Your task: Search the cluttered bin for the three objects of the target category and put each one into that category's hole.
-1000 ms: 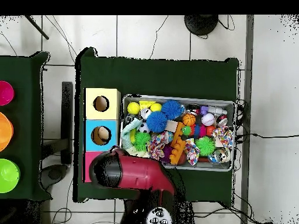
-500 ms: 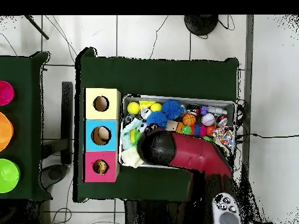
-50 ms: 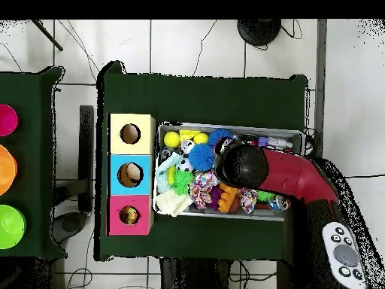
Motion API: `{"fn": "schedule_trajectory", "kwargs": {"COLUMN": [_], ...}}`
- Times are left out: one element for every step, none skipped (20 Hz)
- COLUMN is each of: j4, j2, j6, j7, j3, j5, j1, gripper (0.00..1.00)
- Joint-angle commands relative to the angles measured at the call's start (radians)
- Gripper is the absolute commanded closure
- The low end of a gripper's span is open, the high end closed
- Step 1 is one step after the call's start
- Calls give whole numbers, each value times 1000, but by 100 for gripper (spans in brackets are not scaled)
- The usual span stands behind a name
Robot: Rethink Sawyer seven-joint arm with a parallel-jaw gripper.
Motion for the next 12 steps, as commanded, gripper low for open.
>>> {"fn": "schedule_trajectory", "kwargs": {"j4": [-67, -62, -63, -58, -59, -60, -57, -51, -47, -44, -40, -37], "j2": [44, 40, 39, 35, 33, 31, 29, 21, 14, 8, 2, 0], "j6": [82, 84, 89, 88, 93, 98, 98, 90, 85, 88, 92, 92], "j7": [-274, -271, -270, -263, -259, -255, -250, -242, -239, -235, -230, -228], "j3": [179, 183, 188, 190, 189, 189, 191, 191, 192, 193, 193, 195], "j5": [-86, -91, -97, -106, -115, -123, -126, -130, -138, -142, -146, -150], "j1": [-23, -25, -28, -29, -27, -26, -28, -31, -33, -33, -33, -35], "gripper": [0, 0, 0, 0, 0, 0, 0, 0, 0, 0, 0, 0]}}
